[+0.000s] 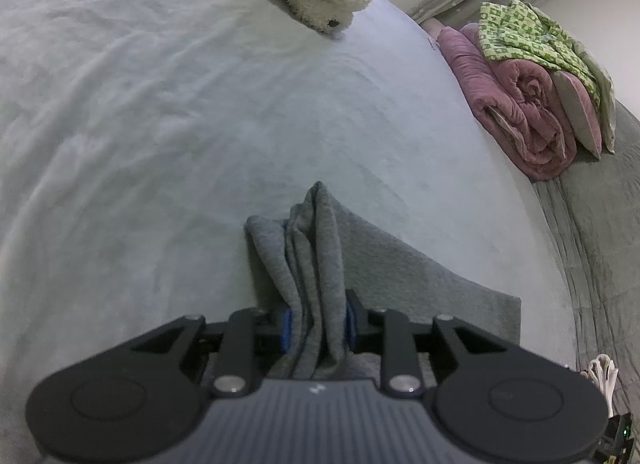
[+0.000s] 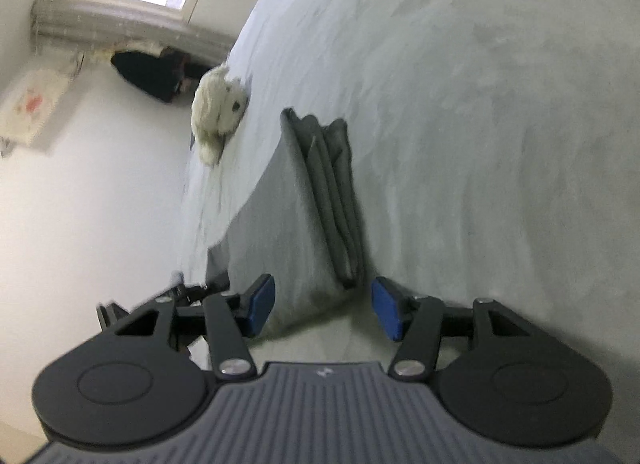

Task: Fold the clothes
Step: 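Pinch the folded grey shirt edge with both grippers and hold it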

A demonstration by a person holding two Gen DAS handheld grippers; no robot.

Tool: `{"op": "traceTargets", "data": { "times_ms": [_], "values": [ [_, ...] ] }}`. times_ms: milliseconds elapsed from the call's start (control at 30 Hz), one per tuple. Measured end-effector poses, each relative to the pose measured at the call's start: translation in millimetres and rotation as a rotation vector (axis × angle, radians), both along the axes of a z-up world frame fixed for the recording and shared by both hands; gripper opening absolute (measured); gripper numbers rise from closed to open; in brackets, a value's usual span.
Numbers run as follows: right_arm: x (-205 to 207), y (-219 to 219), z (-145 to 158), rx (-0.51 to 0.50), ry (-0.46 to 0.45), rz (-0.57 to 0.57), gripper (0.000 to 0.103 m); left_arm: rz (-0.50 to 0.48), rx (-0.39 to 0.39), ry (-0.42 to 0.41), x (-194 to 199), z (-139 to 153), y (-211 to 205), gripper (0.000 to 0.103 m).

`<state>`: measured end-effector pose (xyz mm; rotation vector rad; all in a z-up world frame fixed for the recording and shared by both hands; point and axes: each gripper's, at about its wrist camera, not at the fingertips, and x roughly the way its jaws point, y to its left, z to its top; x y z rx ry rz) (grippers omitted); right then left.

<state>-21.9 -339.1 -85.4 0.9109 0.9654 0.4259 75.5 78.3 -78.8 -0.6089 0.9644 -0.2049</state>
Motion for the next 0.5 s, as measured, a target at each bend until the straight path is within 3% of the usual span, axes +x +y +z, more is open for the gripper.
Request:
{"op": "traceTargets", "data": {
  "times_ms": [500],
  "values": [
    [25, 6, -8, 0.072, 0.017, -0.087, 0.058, 0.014, -0.025, 0.019, 1, 0, 1, 0.027]
  ]
}}
